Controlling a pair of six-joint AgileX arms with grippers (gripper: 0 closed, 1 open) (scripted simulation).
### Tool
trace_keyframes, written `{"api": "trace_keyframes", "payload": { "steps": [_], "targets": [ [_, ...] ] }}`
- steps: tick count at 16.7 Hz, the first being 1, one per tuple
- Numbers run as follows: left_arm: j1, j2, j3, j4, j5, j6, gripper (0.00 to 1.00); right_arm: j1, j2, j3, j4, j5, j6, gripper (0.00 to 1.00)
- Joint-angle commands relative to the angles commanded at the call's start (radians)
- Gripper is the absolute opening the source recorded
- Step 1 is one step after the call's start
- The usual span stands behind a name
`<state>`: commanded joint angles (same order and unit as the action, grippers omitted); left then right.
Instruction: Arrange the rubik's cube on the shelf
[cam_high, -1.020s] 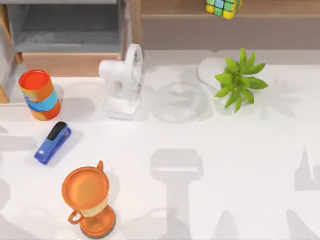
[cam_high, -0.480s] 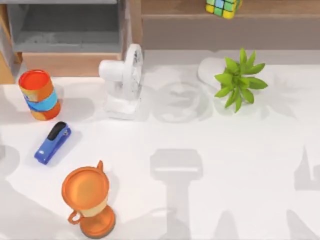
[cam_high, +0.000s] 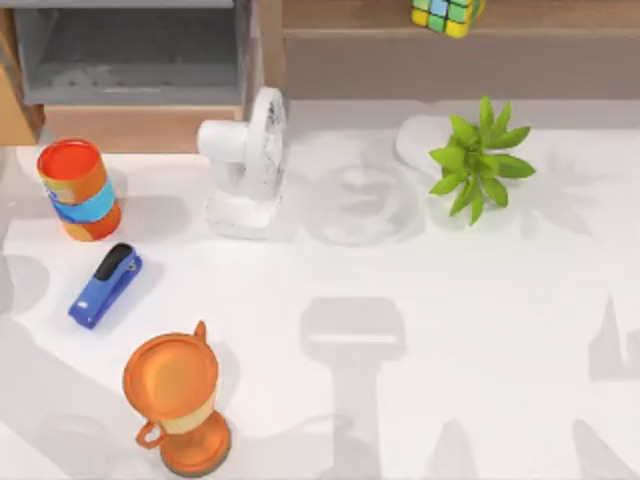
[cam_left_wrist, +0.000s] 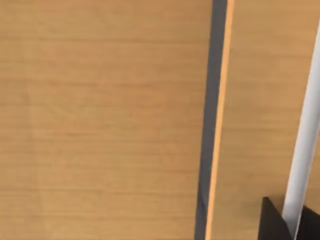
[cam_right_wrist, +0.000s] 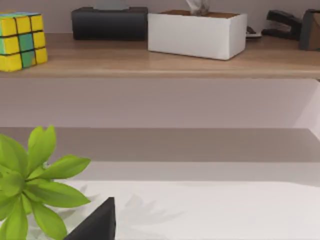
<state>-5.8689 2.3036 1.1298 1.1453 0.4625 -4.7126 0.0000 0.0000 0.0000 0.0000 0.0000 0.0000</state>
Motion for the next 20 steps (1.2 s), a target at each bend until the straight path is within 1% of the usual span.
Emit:
{"api": "trace_keyframes", "payload": {
  "steps": [3,8,20],
  "targets": [
    [-0.021,0.046,0.104,-0.056,-0.025,0.0,0.0,0.0,0.0,0.0,0.0,0.0,0.0,1.0],
    [-0.025,0.057,0.122,-0.069,-0.031,0.0,0.0,0.0,0.0,0.0,0.0,0.0,0.0,1.0],
    [-0.025,0.057,0.122,-0.069,-0.031,0.0,0.9,0.0,0.0,0.0,0.0,0.0,0.0,1.0]
  ]
}}
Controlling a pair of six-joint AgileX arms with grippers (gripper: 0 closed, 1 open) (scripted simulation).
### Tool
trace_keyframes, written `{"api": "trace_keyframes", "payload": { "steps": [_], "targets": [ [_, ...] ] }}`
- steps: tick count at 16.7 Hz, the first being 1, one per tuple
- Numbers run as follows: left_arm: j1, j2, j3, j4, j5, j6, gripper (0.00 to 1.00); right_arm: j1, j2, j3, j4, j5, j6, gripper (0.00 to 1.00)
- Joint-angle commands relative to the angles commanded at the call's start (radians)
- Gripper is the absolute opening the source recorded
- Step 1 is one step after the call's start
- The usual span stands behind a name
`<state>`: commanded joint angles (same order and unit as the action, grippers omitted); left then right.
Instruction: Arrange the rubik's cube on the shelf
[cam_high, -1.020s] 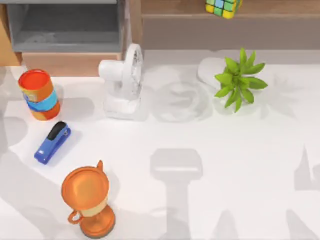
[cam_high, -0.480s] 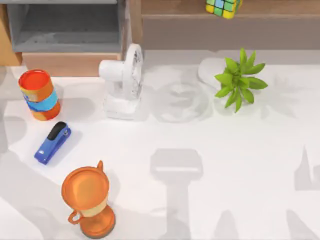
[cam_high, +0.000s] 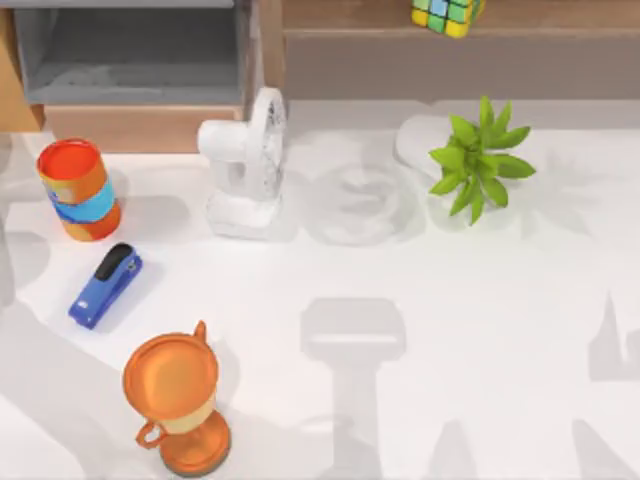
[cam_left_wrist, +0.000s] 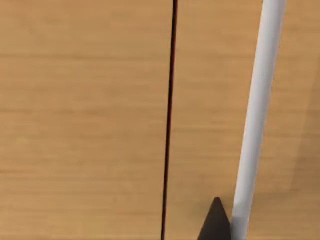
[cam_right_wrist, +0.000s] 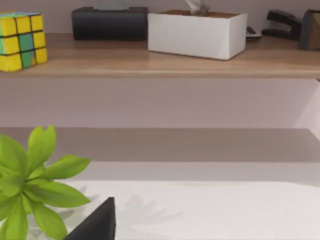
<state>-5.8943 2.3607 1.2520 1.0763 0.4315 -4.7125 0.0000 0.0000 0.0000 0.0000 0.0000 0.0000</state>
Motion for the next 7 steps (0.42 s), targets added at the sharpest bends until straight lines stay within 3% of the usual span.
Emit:
{"api": "trace_keyframes", "payload": {
  "steps": [2,7],
  "targets": [
    [0.0,0.0,0.0,0.0,0.0,0.0,1.0,0.0,0.0,0.0,0.0,0.0,0.0,1.0],
    [0.0,0.0,0.0,0.0,0.0,0.0,1.0,0.0,0.0,0.0,0.0,0.0,0.0,1.0]
  ]
}}
